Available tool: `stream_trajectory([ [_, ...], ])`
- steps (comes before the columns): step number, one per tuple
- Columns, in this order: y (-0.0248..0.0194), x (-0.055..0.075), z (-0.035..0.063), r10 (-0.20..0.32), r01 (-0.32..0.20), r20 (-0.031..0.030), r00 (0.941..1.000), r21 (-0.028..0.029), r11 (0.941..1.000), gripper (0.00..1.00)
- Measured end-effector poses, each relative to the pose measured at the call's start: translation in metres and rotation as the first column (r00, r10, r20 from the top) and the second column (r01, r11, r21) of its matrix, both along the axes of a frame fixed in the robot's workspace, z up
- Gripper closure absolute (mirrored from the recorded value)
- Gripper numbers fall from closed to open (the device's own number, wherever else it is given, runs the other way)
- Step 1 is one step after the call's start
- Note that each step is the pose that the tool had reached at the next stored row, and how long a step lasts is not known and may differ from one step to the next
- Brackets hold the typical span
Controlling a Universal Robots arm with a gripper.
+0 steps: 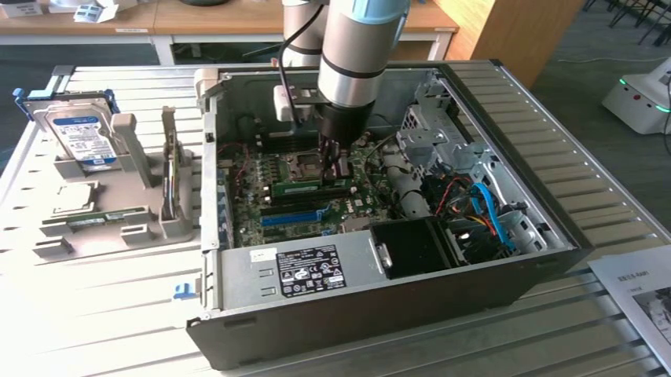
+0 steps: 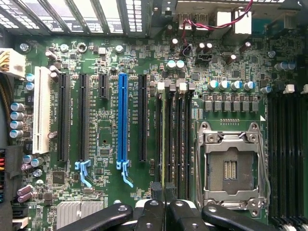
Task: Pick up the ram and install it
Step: 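Insert the ram into the slot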
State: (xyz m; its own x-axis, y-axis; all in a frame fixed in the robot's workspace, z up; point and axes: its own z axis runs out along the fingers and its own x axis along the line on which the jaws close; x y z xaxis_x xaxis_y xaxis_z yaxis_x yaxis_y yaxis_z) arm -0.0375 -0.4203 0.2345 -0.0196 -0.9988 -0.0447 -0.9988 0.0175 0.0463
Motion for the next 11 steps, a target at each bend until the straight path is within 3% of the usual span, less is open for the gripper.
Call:
stream_trajectory([
  [11,-0.0001,0.0000,-0.0017,-0.001,0.001,0.0008,1.0000,0.0000,1.0000,0.88],
])
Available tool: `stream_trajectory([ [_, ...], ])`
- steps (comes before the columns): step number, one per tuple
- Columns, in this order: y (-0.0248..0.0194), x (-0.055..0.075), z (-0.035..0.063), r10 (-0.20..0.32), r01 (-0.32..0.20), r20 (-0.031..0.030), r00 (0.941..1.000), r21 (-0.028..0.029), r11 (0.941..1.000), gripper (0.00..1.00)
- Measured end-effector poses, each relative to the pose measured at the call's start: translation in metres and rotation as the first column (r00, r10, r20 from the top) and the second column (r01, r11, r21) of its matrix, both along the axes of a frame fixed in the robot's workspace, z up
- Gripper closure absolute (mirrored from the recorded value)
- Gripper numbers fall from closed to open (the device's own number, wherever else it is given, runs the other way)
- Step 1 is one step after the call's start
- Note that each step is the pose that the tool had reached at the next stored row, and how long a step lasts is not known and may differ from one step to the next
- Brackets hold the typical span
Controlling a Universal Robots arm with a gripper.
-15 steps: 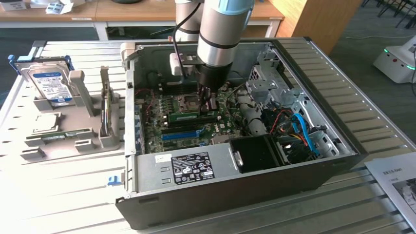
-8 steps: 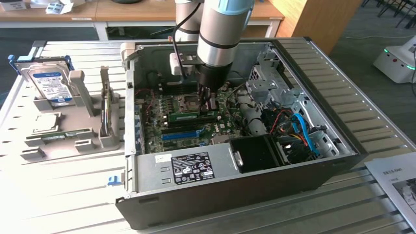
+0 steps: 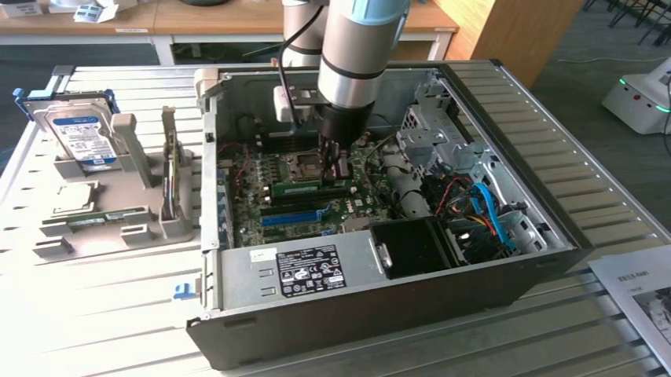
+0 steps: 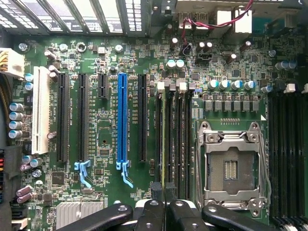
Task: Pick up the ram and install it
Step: 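Insert the ram into the slot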
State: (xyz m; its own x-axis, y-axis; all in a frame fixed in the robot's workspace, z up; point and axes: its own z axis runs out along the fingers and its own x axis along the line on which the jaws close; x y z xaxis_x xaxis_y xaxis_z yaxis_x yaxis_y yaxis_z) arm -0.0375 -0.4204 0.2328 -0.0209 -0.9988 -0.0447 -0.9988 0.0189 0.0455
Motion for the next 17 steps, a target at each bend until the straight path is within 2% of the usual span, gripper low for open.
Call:
stream_trajectory([
  [13,-0.0004,-0.0001,-0.0011,0.001,-0.001,0.0008,1.0000,-0.0001,1.0000,0.88],
  [17,-0.0018,-0.0001,-0.0011,0.001,-0.001,0.0008,1.0000,0.0000,1.0000,0.88],
])
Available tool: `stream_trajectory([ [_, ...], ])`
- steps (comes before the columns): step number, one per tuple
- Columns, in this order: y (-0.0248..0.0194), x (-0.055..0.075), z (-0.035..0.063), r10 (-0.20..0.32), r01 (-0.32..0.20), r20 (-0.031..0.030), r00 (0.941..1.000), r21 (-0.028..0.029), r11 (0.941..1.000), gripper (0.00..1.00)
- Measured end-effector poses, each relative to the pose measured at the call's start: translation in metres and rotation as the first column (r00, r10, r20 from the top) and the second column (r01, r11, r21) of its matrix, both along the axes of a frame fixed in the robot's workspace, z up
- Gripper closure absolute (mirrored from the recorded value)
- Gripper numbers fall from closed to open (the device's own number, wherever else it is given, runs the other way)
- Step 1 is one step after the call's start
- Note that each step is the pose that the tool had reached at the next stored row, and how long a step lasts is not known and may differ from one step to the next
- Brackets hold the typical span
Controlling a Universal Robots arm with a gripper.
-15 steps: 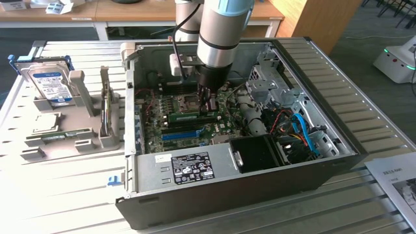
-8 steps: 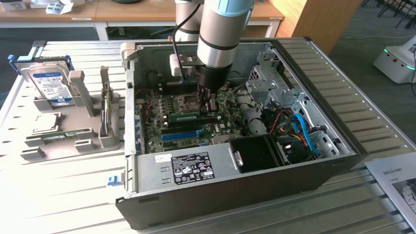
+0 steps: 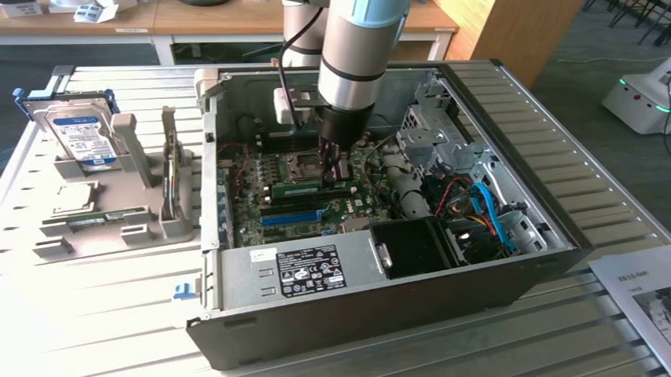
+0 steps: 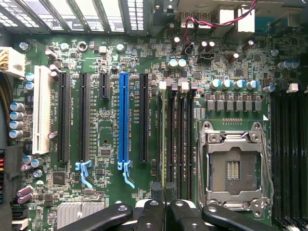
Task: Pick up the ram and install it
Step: 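Insert the ram into the slot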
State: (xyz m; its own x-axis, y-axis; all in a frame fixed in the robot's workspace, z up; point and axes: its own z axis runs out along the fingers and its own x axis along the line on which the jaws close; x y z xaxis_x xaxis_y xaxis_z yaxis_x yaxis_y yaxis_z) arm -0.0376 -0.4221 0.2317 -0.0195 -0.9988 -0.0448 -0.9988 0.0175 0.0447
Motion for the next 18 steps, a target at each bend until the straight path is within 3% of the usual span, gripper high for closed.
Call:
stream_trajectory([
  [18,0.0010,0.0000,-0.0015,0.000,0.000,0.0006,1.0000,-0.0001,1.0000,0.88],
])
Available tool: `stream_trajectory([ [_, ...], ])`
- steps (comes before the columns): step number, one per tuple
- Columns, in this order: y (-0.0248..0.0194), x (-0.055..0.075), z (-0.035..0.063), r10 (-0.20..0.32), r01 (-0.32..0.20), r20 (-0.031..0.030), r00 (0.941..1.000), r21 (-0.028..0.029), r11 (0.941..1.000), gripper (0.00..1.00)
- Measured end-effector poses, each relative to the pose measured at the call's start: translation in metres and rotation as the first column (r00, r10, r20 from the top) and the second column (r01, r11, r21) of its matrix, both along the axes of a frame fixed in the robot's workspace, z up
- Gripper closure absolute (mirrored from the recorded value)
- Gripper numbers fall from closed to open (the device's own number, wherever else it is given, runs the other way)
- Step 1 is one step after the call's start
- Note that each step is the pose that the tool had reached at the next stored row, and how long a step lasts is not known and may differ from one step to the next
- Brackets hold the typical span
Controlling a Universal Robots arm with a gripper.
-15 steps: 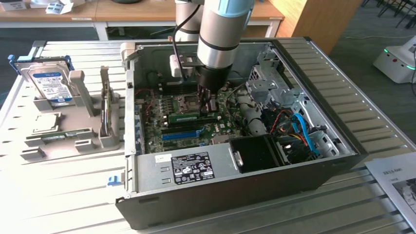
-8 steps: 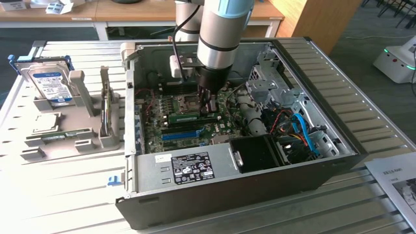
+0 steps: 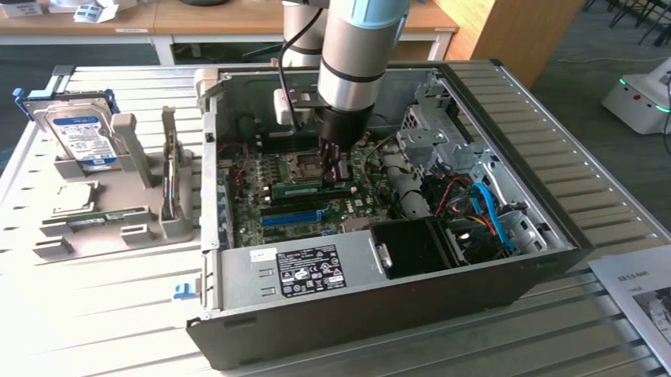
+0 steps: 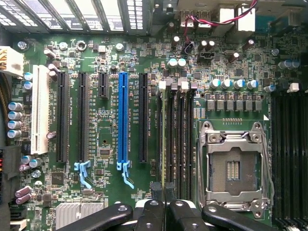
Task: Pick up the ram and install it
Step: 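Insert the ram into the slot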
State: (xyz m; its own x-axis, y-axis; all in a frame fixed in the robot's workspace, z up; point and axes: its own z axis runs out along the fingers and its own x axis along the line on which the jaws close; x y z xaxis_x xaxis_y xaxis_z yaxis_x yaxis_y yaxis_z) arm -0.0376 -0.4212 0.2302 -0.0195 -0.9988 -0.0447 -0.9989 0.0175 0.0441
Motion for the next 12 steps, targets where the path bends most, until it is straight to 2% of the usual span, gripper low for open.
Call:
stream_trajectory([
  [12,0.0000,-0.0007,-0.0009,0.001,-0.001,0.0009,1.0000,0.0001,1.0000,0.88],
])
